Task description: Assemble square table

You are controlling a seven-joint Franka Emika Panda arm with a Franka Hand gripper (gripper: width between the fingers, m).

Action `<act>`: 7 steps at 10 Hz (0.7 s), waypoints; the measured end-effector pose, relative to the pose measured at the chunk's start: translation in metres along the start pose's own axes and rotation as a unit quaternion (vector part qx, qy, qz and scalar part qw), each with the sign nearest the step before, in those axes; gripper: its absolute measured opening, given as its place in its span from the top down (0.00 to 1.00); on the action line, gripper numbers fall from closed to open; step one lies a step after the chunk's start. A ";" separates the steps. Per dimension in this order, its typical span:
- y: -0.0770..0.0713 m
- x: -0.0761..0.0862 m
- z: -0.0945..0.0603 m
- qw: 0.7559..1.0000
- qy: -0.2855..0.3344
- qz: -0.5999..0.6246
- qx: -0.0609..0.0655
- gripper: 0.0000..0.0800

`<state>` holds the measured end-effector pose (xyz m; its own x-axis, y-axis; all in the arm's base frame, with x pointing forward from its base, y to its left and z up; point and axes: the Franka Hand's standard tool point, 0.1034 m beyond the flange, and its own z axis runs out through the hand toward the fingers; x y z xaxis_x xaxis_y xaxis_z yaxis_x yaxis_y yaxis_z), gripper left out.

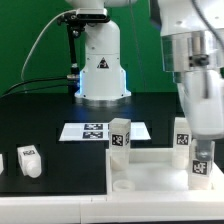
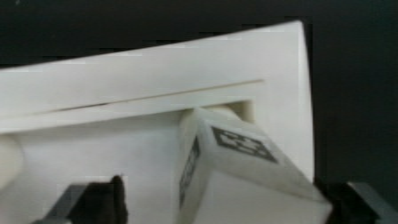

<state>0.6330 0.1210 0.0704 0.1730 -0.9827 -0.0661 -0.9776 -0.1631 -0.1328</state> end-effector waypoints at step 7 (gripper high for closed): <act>-0.011 0.012 -0.005 0.914 0.033 -0.405 0.009 0.19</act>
Offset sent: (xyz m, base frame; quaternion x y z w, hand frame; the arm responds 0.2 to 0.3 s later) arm 0.0000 0.0000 0.0000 0.0000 0.0000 -0.1938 0.9810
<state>0.6456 0.1106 0.0764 0.8309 -0.5430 0.1215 -0.5293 -0.8387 -0.1282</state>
